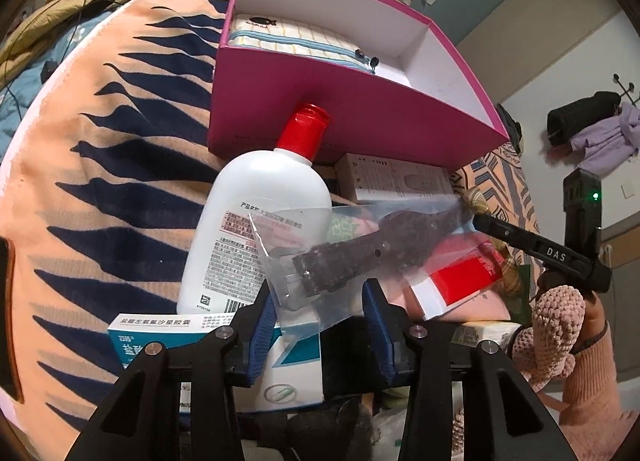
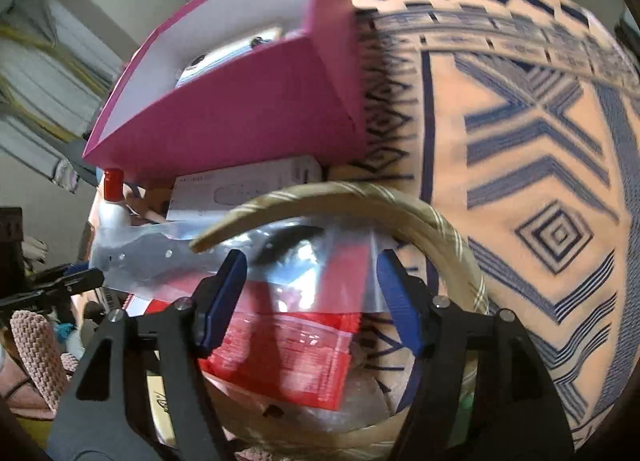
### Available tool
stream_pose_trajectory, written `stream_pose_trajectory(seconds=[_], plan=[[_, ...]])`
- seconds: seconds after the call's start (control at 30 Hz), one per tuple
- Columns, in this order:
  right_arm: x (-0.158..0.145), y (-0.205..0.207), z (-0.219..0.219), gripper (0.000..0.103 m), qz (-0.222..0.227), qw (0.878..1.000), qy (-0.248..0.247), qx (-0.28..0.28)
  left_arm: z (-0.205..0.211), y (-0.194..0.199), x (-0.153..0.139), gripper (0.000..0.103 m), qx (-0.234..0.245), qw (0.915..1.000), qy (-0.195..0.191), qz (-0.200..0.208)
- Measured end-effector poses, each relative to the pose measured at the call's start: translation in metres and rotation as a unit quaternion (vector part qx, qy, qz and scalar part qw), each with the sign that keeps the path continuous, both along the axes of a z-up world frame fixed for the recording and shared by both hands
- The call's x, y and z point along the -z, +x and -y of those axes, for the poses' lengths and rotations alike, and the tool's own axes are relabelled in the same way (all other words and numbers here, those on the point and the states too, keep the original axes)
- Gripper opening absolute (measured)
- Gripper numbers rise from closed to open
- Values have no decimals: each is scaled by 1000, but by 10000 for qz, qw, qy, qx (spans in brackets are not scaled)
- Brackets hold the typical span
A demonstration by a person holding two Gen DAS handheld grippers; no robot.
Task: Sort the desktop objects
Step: 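Lower the right gripper toward the woven headband and red packet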
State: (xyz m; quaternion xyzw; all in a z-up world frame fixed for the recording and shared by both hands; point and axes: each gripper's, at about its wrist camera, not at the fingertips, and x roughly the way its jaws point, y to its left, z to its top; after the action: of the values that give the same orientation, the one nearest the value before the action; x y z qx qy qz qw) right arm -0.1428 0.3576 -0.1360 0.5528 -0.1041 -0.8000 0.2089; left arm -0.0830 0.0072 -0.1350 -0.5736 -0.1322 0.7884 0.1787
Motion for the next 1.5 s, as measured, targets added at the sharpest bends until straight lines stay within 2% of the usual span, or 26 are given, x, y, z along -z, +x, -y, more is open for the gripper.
stream_pose_trajectory(seconds=[0.17,0.23,0.33,0.5,0.67,0.77,0.87,0.9,0.93,1.03,1.07,1.13,1.23,1.37,1.4,1.43,1.5], plan=[[7,-2,1,72,74,9996,-253,-112,-2,-2,3,45,50,10000,30,51],[5,-2,-1,65,10,9994,-344,-76,-2,-2,3,45,59,10000,18,43],[0,1,-11,63,-69,9971,-763,-10,1,-1,3,45,35,10000,35,52],[10,5,-28,63,429,9954,-813,284,5,0,3,45,-1,9999,73,69],[11,16,-28,70,699,9927,-967,158,4,1,3,45,3,9999,71,80],[14,16,-24,70,710,9932,-913,146,4,0,3,45,13,9999,62,86],[8,11,-24,70,452,9925,-1091,302,4,-1,2,45,27,10000,34,87],[7,10,-24,68,380,9922,-1144,324,4,-1,2,45,24,10000,26,85],[4,8,-23,62,276,9930,-1100,324,4,0,2,45,23,10000,20,85],[-9,7,-12,56,-123,9977,-637,218,4,0,1,45,1,10000,5,80],[-13,8,-8,56,-234,9980,-564,180,5,0,1,45,-9,10000,17,84],[-18,10,-3,47,-400,9977,-543,69,6,-1,1,45,-39,9999,50,88],[-14,5,6,47,-268,9983,-508,-20,6,-1,1,45,-46,9999,98,105],[-5,-3,8,46,-108,9969,-769,82,3,-1,1,45,-14,9999,87,110],[-5,-6,9,39,-109,9968,-786,91,3,-1,1,45,-8,9999,87,109],[-5,-8,11,26,-111,9967,-803,101,2,0,1,45,-4,9999,91,108],[-3,-11,13,19,-60,9970,-761,119,2,0,0,45,1,9999,97,102]])
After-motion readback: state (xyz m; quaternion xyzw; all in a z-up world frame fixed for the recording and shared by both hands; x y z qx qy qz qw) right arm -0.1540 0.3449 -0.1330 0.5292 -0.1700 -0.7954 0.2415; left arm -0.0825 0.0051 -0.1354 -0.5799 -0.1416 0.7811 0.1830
